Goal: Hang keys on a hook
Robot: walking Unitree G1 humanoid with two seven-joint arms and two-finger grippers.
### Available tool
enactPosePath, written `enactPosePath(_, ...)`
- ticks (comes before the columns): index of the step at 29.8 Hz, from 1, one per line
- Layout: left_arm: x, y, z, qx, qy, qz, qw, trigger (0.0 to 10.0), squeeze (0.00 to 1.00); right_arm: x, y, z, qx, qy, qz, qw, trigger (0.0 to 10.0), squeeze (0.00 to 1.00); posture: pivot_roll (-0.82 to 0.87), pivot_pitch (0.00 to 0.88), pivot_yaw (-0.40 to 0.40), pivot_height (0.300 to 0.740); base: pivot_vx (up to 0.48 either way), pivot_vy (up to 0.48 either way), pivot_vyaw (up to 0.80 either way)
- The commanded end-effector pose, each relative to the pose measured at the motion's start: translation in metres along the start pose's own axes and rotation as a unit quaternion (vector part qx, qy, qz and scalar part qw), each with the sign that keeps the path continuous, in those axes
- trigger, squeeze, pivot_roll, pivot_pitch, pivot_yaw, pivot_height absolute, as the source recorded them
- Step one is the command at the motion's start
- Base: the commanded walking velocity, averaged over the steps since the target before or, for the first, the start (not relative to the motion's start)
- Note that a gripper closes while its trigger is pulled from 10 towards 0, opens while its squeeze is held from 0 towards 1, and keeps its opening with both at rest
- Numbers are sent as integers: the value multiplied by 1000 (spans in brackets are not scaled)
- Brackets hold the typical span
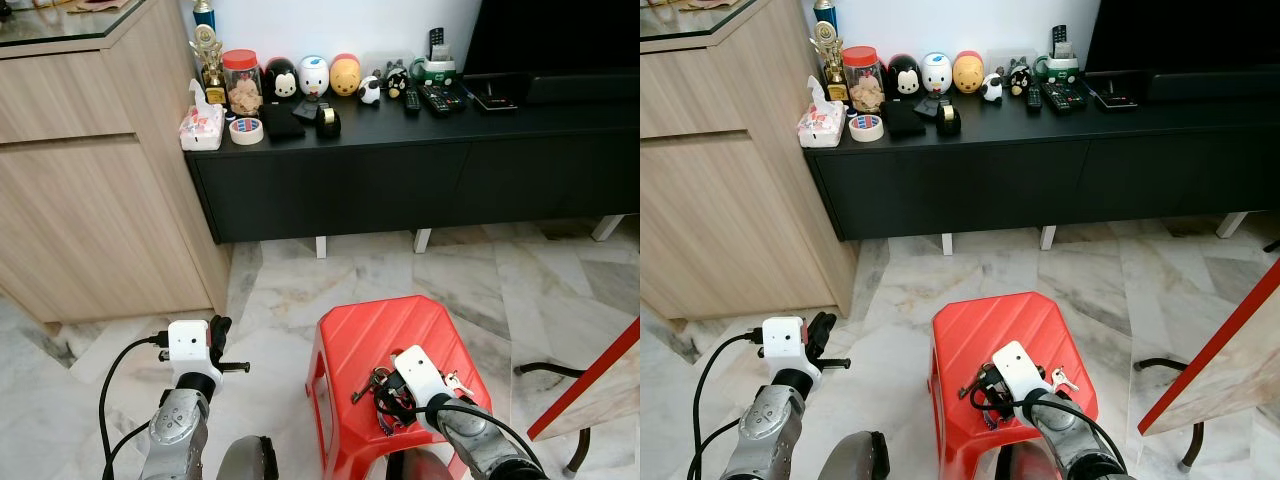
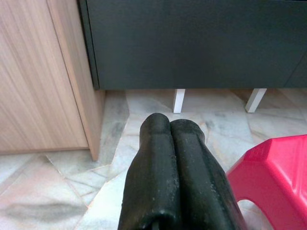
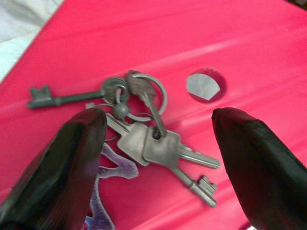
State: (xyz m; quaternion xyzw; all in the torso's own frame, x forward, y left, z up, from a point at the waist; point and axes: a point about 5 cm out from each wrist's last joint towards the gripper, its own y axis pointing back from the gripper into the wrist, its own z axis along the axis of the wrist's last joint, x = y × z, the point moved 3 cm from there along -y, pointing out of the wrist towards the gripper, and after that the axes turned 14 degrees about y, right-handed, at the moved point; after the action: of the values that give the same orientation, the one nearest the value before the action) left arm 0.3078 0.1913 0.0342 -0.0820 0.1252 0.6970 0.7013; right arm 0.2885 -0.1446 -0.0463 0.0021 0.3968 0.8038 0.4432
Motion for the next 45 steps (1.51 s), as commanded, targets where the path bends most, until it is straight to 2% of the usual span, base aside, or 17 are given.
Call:
enactPosePath(1,2,2,-3,11,-4,3,1000,10000,0,-3,0,-1,9,-2,-3,1000,10000,0,14,52,6,613,0,0,0)
enactPosePath(17,2,1,-5,16,-7,0,1000,10000,0,-4,-2,-2,29,7,4,1000,10000,0,19,56,9,613,0,0,0)
enactPosePath(30,5,-1,-6,21,-2,4,1000,10000,0,-8,-1,-5,46,34,6,998,10000,0,22,56,12,613,0,0,0)
enactPosePath(45,7,-1,-7,22,-11,0,1000,10000,0,1,-1,-11,70,39,25,996,10000,0,28,53,15,613,0,0,0)
